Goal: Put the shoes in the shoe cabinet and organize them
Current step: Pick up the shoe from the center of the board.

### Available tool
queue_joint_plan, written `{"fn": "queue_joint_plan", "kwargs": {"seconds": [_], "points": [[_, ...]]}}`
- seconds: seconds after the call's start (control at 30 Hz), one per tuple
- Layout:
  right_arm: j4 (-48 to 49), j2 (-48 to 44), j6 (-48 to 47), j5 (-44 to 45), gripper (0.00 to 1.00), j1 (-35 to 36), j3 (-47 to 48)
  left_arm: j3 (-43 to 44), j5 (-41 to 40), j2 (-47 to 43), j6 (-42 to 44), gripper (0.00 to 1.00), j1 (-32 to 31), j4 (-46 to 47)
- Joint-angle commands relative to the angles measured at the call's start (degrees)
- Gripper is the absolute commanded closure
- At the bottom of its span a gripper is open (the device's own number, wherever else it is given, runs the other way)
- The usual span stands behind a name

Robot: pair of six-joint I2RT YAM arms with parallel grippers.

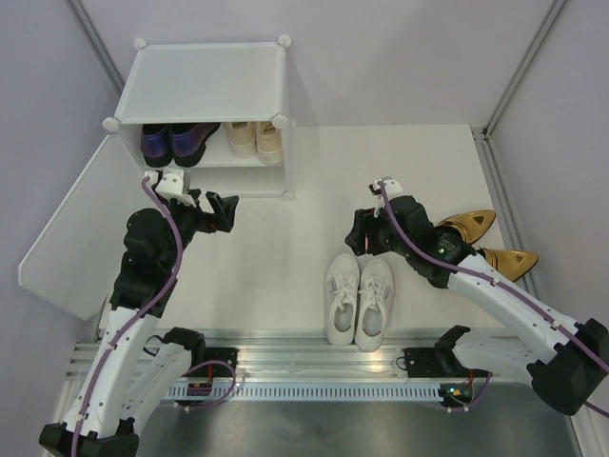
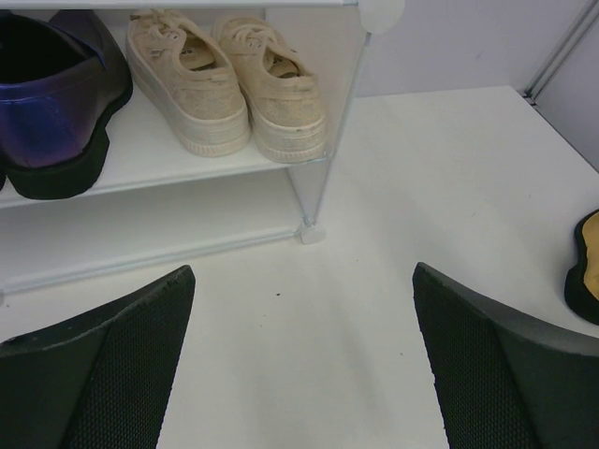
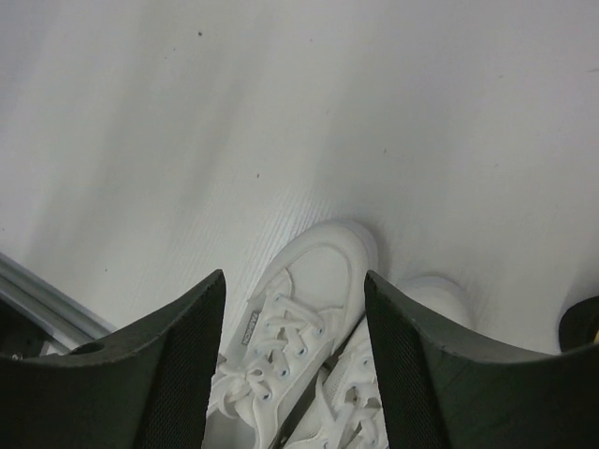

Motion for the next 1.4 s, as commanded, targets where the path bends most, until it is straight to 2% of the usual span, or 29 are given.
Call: {"fn": "queue_joint_plan", "kwargs": {"seconds": [0.0, 0.13, 0.27, 0.57, 0.83, 0.97, 1.17, 1.23, 1.37], "points": [[-2.9, -0.6, 3.8, -3.8, 0.35, 1.7, -2.0, 0.0, -1.7, -0.4, -1.5, 0.0, -0.2, 2.2], [-2.9, 1.6, 6.9, -4.6, 0.36, 7.3, -3.1, 0.0, -2.3, -0.2, -1.3, 0.0, -0.2, 2.1], [-3.6, 4.4, 8.3, -1.0, 0.36, 11.9, -3.2, 0.0, -2.9, -0.2, -1.2, 0.0, -0.1, 2.1], [-5.2, 9.1, 8.7, 7.2, 0.35, 13.8, -4.4, 0.0, -3.0, 0.5, -1.9, 0.0, -0.2, 2.2], [-3.9, 13.6, 9.5, 5.1, 0.36, 14.6, -4.9, -0.2, -3.1, 0.0, -1.9, 0.0, -0.2, 2.2], [-2.5, 14.2, 9.9, 6.2, 0.35, 14.6, -5.3, -0.3, -3.2, 0.1, -1.9, 0.0, -0.2, 2.2], [-6.8, 12.8, 12.0, 21.6, 0.28, 13.4, -1.9, -0.4, -2.9, 0.6, -2.1, 0.0, -0.2, 2.3], [-8.9, 12.9, 13.8, 26.4, 0.25, 10.5, 0.8, -0.4, -2.5, 0.6, -2.3, 0.0, -0.2, 2.3], [-12.6, 11.5, 18.9, 30.2, 0.2, 2.3, 1.8, -0.4, -1.5, 0.7, -2.6, 0.0, -0.2, 2.4]]}}
